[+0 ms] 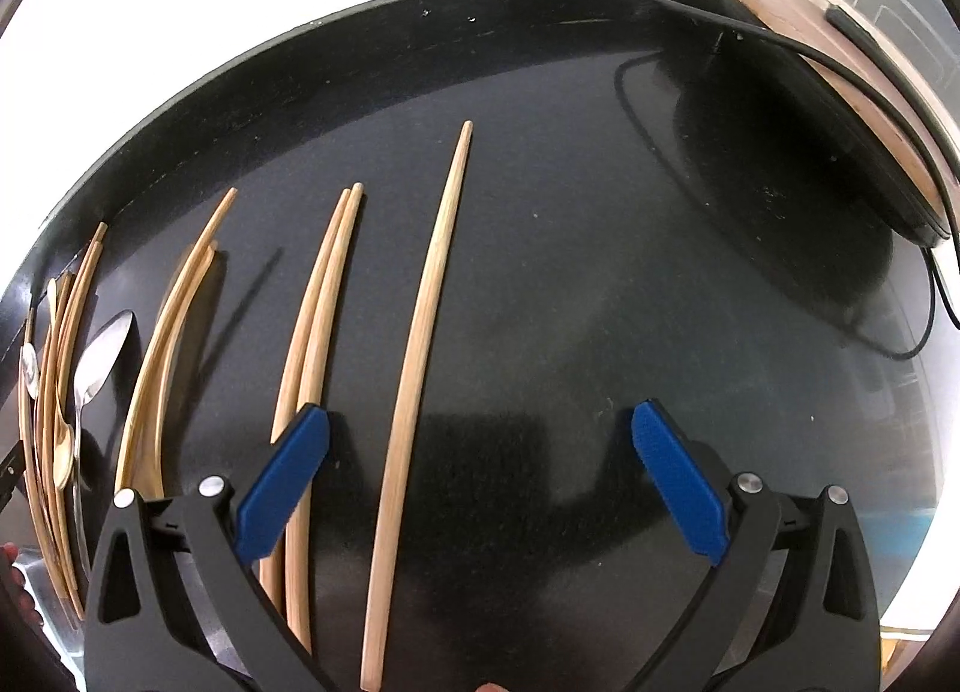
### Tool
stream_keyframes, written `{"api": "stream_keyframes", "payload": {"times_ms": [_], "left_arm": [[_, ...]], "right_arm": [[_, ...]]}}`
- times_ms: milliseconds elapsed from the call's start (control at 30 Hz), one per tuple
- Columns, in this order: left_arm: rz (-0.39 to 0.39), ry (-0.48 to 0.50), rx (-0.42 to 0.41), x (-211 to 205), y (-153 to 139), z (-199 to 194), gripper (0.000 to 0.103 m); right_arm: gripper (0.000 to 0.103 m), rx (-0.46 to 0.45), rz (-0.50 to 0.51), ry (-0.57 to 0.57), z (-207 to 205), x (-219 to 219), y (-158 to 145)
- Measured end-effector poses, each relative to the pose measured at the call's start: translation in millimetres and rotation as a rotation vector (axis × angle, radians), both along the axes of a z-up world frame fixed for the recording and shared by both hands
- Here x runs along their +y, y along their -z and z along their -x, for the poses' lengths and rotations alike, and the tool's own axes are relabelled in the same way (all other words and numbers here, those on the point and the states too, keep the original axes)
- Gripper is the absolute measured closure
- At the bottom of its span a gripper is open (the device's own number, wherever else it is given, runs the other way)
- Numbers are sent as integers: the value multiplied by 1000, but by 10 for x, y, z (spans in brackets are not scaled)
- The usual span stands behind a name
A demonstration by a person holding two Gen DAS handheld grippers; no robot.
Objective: Organize utensils
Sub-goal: 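Close the right gripper on one chopstick while the left gripper grasps another, then carry the held chopsticks in both grippers over the clear plastic bin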
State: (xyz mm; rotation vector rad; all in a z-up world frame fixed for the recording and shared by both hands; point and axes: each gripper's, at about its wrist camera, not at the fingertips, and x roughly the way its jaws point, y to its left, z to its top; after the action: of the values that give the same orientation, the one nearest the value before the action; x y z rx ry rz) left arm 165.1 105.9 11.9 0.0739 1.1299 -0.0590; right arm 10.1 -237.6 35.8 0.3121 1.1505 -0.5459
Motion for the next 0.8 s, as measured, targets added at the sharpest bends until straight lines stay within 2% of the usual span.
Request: {"api": "stream_keyframes", "payload": {"times_ms": [233, 567, 600, 633, 667, 700, 733, 800], "left_arm": [[2, -37, -6, -30, 8, 47, 5], [1, -18, -13, -44, 11, 89, 5], [1, -14, -7, -40, 3, 75, 6], [3, -17, 0, -37, -7, 70, 9], [8, -21, -36, -37, -64, 91, 50], [-12, 2, -70, -66, -108, 90, 96], [-33, 18, -70, -95, -116, 82, 98], [4, 37, -51, -86, -143, 67, 99]], "right_arm": [[5, -9, 4, 27, -29, 44, -3], [7, 16, -12, -42, -10, 50, -11], [21, -3, 5, -50, 14, 73, -53], [61, -25, 23, -57, 34, 99, -96], [89, -35, 34, -65, 49, 130, -125], [95, -36, 34, -64, 68, 145, -129], [96, -42, 32, -68, 84, 154, -126], [96, -42, -3, -68, 127, 149, -140]]}}
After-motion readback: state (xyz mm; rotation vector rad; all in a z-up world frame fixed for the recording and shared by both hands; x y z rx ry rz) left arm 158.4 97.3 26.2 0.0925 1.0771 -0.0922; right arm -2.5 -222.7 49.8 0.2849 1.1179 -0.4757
